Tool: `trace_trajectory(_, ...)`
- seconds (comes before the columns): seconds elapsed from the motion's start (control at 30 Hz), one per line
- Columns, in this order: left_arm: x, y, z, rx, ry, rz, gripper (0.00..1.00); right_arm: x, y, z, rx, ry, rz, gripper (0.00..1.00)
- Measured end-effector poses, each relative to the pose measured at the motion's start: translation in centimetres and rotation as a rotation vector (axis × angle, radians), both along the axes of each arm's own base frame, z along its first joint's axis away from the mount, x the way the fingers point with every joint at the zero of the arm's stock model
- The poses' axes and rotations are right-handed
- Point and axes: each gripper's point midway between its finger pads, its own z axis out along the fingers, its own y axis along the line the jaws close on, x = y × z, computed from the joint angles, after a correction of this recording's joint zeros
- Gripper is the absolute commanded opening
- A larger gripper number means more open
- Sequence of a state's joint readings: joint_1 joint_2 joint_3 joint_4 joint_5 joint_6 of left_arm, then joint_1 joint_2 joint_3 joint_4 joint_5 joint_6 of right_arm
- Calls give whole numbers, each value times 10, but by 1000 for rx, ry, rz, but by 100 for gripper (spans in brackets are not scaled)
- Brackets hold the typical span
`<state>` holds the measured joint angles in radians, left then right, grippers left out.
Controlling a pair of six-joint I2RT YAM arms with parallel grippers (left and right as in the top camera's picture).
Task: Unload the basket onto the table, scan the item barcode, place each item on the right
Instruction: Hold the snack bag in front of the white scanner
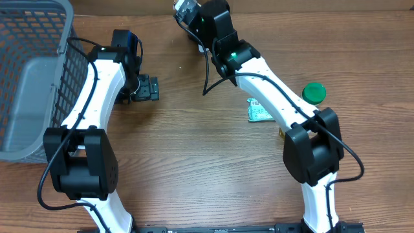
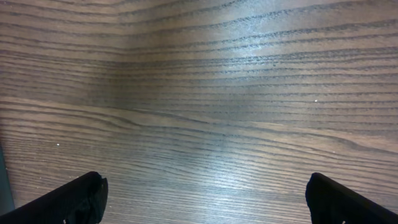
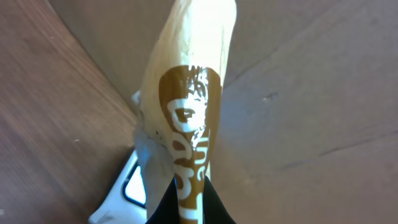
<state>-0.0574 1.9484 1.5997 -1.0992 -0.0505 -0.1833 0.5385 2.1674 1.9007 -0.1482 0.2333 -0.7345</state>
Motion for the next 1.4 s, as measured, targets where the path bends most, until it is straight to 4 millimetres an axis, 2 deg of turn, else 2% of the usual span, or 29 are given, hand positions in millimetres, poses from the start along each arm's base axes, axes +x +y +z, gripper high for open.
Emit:
trace_trajectory(0.37, 0, 0, 0, 0, 0, 0, 100, 32, 8, -40, -42, -106, -23, 4)
trace_trajectory(0.5, 0, 0, 0, 0, 0, 0, 100, 37, 9, -43, -33, -129, -25, 4)
trace_trajectory(0.63, 0, 0, 0, 0, 0, 0, 100, 37, 6, -47, -31, -111, -30, 4)
trace_trajectory(0.93, 0, 0, 0, 0, 0, 0, 100, 23, 10, -83, 25, 66, -17, 4)
trace_trajectory(1.4, 0, 0, 0, 0, 0, 0, 100, 21, 15, -85, 162, 121, -42, 4)
